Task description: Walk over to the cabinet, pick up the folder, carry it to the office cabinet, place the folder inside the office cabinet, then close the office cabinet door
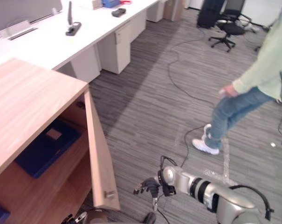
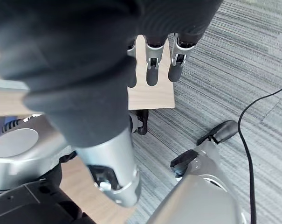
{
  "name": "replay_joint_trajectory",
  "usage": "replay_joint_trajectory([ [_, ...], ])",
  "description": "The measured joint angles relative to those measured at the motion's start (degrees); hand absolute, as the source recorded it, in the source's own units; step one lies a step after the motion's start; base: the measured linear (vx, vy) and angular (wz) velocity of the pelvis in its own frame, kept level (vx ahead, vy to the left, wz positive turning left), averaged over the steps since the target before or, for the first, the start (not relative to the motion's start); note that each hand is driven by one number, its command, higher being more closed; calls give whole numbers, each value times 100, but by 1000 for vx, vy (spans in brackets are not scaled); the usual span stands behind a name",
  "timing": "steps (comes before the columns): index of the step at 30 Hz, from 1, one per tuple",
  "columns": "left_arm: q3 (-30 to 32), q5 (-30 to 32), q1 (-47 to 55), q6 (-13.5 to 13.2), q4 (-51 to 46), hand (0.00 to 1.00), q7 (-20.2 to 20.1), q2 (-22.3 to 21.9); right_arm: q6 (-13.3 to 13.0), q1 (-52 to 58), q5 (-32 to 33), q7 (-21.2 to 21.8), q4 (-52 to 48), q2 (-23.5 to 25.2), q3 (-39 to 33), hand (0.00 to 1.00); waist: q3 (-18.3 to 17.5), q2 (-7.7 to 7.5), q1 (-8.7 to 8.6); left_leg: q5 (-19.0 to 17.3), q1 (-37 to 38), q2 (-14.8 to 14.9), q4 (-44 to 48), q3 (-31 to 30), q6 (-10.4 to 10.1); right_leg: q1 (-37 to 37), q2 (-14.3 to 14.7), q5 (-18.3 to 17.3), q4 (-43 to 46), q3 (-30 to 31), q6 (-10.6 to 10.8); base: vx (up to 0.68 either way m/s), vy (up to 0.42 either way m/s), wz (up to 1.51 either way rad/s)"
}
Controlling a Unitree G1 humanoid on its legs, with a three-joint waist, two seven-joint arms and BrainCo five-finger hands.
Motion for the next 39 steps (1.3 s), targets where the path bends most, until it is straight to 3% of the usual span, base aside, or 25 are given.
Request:
replay_joint_trajectory([
  [1,23,-57,-25,25,-54,0,9,-7,-16,23,-134,-69,126,93,-35,0,39,-33,54,-631,-280,90,1033,428,354,-57,-47,-36,174,-299,-188,17,36,103],
  [2,21,-65,-28,40,-57,0,13,13,-17,67,-203,-87,207,181,-35,0,38,-41,103,-969,-406,133,1721,754,514,-99,-73,-123,341,-471,-251,67,70,132],
  [3,15,-73,-22,77,-74,0,30,14,-25,127,-333,-128,207,265,-60,0,70,3,67,-1002,-498,194,1702,1156,654,-114,-63,-313,608,-803,-223,57,56,135],
  [4,8,-71,-26,94,-107,0,40,54,-34,171,-338,-145,200,294,-56,0,56,-33,46,-934,-517,82,1371,1174,595,-174,-91,-398,664,-918,-171,0,46,202],
  [5,-12,-69,-59,107,-176,0,53,114,-64,278,-346,-169,212,325,-128,0,-67,-257,-5,-554,-366,-502,73,979,442,-295,-196,-383,450,-1166,-218,-38,48,234],
  [7,42,-48,-258,212,-144,0,92,93,-72,556,-558,-310,413,450,-716,0,-50,-328,23,-1069,-293,-392,634,1641,499,-316,-310,-351,557,-1875,-275,11,56,214],
  [9,65,-19,-251,263,-143,0,127,38,-59,564,-684,-430,447,581,-953,0,69,-243,-18,-1014,-199,-482,254,1952,445,-278,-475,-537,966,-2424,-227,51,85,140],
  [10,35,-11,-248,274,-144,0,129,66,-57,561,-772,-508,476,737,-1087,0,126,-309,22,-865,-221,-615,73,1804,465,-274,-637,-613,1186,-2613,-233,-15,109,105],
  [13,-80,68,-241,311,-181,0,130,97,-64,584,-775,-671,502,1026,-1221,0,155,-289,19,-404,-167,-1093,-804,1253,530,-163,-848,-646,1248,-3122,-192,-88,160,96],
  [16,-104,79,-248,319,-164,0,124,114,-63,593,-1039,-809,874,1444,-1317,0,223,-273,10,-141,107,-1435,-1887,1167,441,-192,-885,-600,1192,-3280,-216,-107,166,81],
  [17,-90,80,-244,321,-165,0,124,108,-59,590,-1158,-906,1058,1622,-1381,0,239,-255,11,91,110,-1452,-1991,1028,443,-198,-878,-583,1231,-3280,-205,-85,116,71],
  [20,20,81,-212,335,-164,0,120,82,-56,557,-1271,-1140,1443,2045,-1539,0,247,-274,109,311,46,-1465,-1990,753,455,-192,-896,-585,1344,-3285,-201,-40,53,40],
  [23,22,88,-218,333,-205,0,118,55,-21,532,-1367,-1513,2327,2534,-2475,0,258,-255,138,414,-50,-1516,-1988,434,450,-161,-925,-604,1421,-3430,-175,-31,59,43],
  [26,-3,93,-235,333,-216,0,116,11,58,554,-1597,-1938,2898,2577,-3152,0,351,-104,137,457,-37,-1601,-1965,163,480,-118,-1161,-736,1844,-3438,-159,-38,97,45],
  [28,-188,85,-256,321,-220,0,120,15,84,776,-1854,-2183,2951,2462,-3671,0,439,79,-20,496,-12,-1731,-1929,-306,561,-356,-1564,-909,2785,-2242,-403,-79,138,103],
  [29,-346,80,-269,281,-222,0,122,35,91,1056,-1916,-2282,2955,2398,-3987,0,480,173,-149,492,-16,-1855,-1868,-764,612,-614,-1670,-1160,3189,-996,-292,-92,106,157],
  [32,-379,55,-328,204,-276,0,176,48,110,1789,-1861,-2328,2941,2422,-4549,0,493,184,-287,463,-173,-2149,-1509,-1649,619,-647,-1436,-1462,3107,1372,185,-75,-17,189],
  [34,-371,56,-289,175,-288,0,217,17,147,1931,-1754,-2391,3130,2547,-4870,0,488,159,-265,469,-284,-2221,-1342,-1845,594,-468,-1360,-1482,2662,1707,363,-67,-140,142],
  [36,-334,63,-139,180,-288,0,249,-32,150,1883,-1623,-2532,3448,2666,-5080,0,487,143,-207,497,-322,-2212,-1259,-1952,500,-304,-1317,-1407,2263,1622,839,-83,-233,53],
  [37,-256,48,104,182,-280,0,287,-137,155,1861,-1503,-2685,3652,2742,-5293,0,421,268,-154,548,-331,-1951,-1315,-1995,344,-265,-1035,-1388,2059,1607,833,-94,-279,1],
  [39,-180,-5,239,197,-272,0,296,-208,155,1914,-1348,-2796,3673,2768,-5475,0,384,330,-163,621,-322,-1760,-1416,-2003,241,-203,-812,-1339,1848,1597,770,-67,-200,-12],
])
